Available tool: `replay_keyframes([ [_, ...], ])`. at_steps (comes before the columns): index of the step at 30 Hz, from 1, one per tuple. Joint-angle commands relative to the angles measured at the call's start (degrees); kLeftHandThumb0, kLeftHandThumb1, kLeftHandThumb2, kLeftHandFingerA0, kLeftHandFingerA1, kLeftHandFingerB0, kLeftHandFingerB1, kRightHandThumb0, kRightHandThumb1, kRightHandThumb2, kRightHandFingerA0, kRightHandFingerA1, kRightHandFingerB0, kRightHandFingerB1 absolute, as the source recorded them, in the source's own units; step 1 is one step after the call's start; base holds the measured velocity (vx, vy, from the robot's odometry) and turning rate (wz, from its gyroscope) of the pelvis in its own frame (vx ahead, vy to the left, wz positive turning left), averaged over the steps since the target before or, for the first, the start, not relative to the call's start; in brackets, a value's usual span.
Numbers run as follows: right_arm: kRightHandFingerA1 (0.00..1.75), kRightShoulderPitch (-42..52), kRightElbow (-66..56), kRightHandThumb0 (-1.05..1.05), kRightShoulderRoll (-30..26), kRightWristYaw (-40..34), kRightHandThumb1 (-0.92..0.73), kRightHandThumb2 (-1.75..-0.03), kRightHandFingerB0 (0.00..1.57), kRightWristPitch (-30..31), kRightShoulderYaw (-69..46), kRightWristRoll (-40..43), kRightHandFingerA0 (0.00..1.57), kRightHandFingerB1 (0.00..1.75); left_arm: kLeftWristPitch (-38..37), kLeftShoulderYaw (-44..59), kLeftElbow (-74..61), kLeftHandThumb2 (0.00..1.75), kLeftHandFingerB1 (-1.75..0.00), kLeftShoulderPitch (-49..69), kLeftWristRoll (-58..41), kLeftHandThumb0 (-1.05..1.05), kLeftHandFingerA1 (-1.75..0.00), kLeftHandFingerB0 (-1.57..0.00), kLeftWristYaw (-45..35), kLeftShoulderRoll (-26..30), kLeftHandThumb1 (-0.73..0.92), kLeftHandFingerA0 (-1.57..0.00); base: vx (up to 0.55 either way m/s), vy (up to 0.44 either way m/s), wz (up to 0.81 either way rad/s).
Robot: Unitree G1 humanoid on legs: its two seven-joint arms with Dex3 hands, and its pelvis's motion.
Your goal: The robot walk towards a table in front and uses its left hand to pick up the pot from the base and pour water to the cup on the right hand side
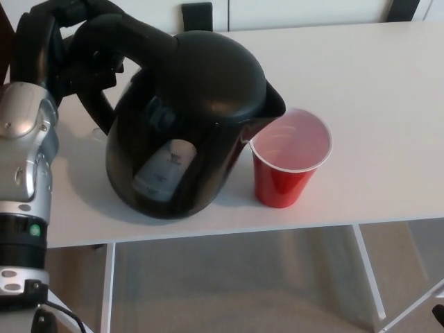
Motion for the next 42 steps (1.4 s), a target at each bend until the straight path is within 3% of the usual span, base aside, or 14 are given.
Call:
replay_keyframes([
  [1, 0.78, 0.2, -0.9, -0.25, -0.2, -2.0, -0.52, -0.67, 0.37, 1.4, -0.2, 0.3, 0.42, 0.50, 0.4, 0.6, -1.4, 0.81, -1.33, -2.8, 0.5, -0.11, -1.65, -0.77, 1.6, 1.1, 0.73, -0.75, 0.00, 0.000, 0.00],
  [15, 0.68, -1.2, 0.7, -0.29, -1.2, -1.0, -0.51, -0.66, 0.34, 0.6, 0.2, -0.3, 0.36, 0.49, 0.2, 2.2, 0.6, 0.88, -1.32, -7.9, 1.0, -0.11, -1.64, -0.80, 2.0, 4.0, 0.68, -0.80, 0.00, 0.000, 0.00],
  [20, 0.77, -1.2, -0.6, -0.28, -1.0, -1.5, -0.50, -0.65, 0.34, 1.4, 0.2, 0.3, 0.40, 0.49, -1.3, 0.6, 1.0, 0.89, -1.23, -8.9, 3.8, -0.12, -1.59, -0.83, 3.3, 5.1, 0.67, -0.83, 0.00, 0.000, 0.00],
  [27, 0.80, -1.9, -0.4, -0.28, -1.0, -1.5, -0.49, -0.67, 0.36, 1.4, -0.1, 0.8, 0.40, 0.52, -9.8, -5.9, 0.7, 0.82, -1.28, -7.8, 13.0, -0.14, -1.60, -0.76, 7.4, 7.4, 0.70, -0.76, 0.00, 0.000, 0.00],
  [33, 0.74, -2.6, -0.9, -0.26, -1.2, -2.4, -0.50, -0.67, 0.37, 2.2, 0.1, 0.5, 0.42, 0.50, -15.3, -13.4, 0.1, 0.74, -1.46, -7.7, 24.0, -0.09, -1.72, -0.66, 13.5, 10.7, 0.75, -0.73, 0.00, 0.000, 0.00],
  [42, 0.76, -3.5, -0.7, -0.26, -1.1, -3.3, -0.51, -0.65, 0.39, 2.6, -0.1, 0.6, 0.42, 0.53, -18.1, -21.8, -2.4, 0.73, -1.44, -8.3, 35.1, -0.08, -1.67, -0.73, 21.2, 13.0, 0.74, -0.72, 0.00, 0.000, 0.00],
])
